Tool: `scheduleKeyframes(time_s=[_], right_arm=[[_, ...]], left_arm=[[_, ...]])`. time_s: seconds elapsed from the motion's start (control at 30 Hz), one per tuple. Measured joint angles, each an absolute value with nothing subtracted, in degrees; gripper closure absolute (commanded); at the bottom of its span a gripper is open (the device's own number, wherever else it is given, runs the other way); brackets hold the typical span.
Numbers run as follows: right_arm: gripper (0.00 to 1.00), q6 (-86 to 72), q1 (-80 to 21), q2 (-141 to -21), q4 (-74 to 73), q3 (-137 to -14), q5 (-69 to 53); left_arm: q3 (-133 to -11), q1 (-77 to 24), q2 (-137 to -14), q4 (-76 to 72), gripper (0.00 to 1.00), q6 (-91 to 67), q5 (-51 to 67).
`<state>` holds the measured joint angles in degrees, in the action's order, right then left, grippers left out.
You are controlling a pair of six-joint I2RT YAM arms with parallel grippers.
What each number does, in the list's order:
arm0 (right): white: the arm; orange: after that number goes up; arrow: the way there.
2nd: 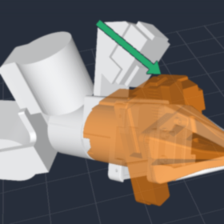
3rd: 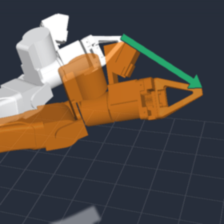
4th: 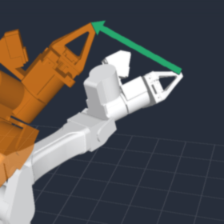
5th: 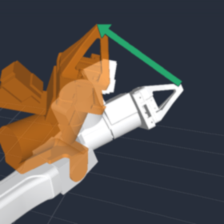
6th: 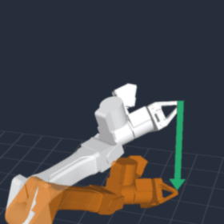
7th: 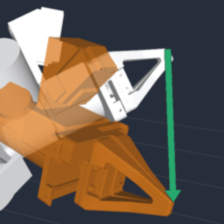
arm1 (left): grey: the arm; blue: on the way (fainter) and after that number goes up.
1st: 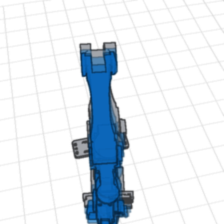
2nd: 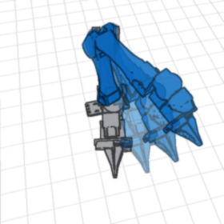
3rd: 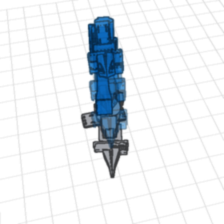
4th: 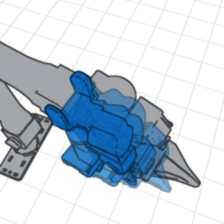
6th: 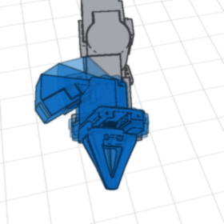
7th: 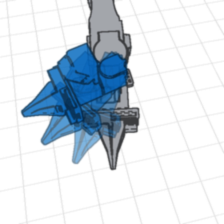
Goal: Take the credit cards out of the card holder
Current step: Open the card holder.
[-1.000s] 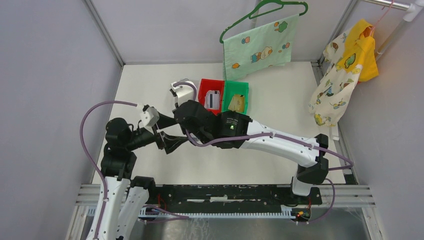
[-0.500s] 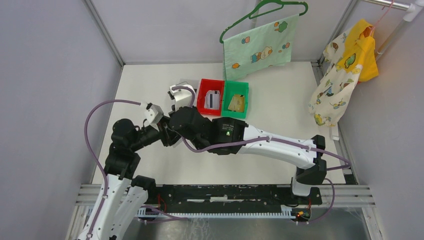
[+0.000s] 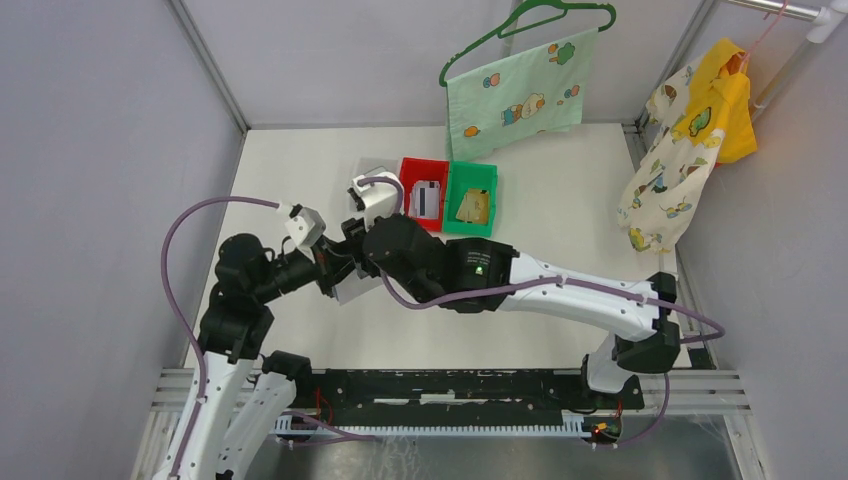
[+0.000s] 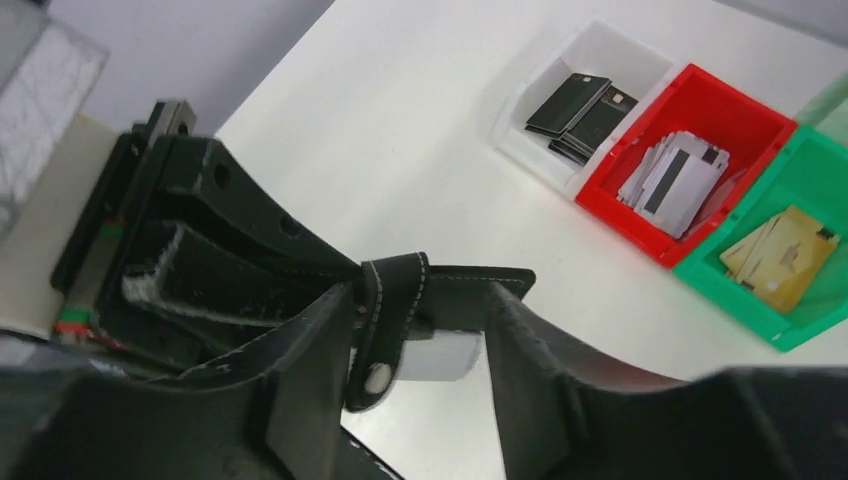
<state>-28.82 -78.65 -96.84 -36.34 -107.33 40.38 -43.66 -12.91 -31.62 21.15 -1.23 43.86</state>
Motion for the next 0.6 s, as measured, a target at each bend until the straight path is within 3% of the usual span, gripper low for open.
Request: scheduleKeyframes(time_s=[0.23, 0.47, 0.6], right_arm=[[0.28, -20.45, -72.05, -80.34, -26.37, -86.3, 22.33], [0.26, -15.27, -64.77, -56.84, -17.26, -64.36, 8.01], [0.26, -14.02, -62.98, -53.74, -13.04, -59.4, 3.77]], left_arm=[[-47.0, -12.91, -35.18, 21.67, 0.98, -7.07, 48.29], [-50.72, -12.91, -38.89, 14.5, 0.98, -22.11, 51.81], [-53.36, -12.91, -40.47, 10.24, 0.98, -30.04, 52.84]])
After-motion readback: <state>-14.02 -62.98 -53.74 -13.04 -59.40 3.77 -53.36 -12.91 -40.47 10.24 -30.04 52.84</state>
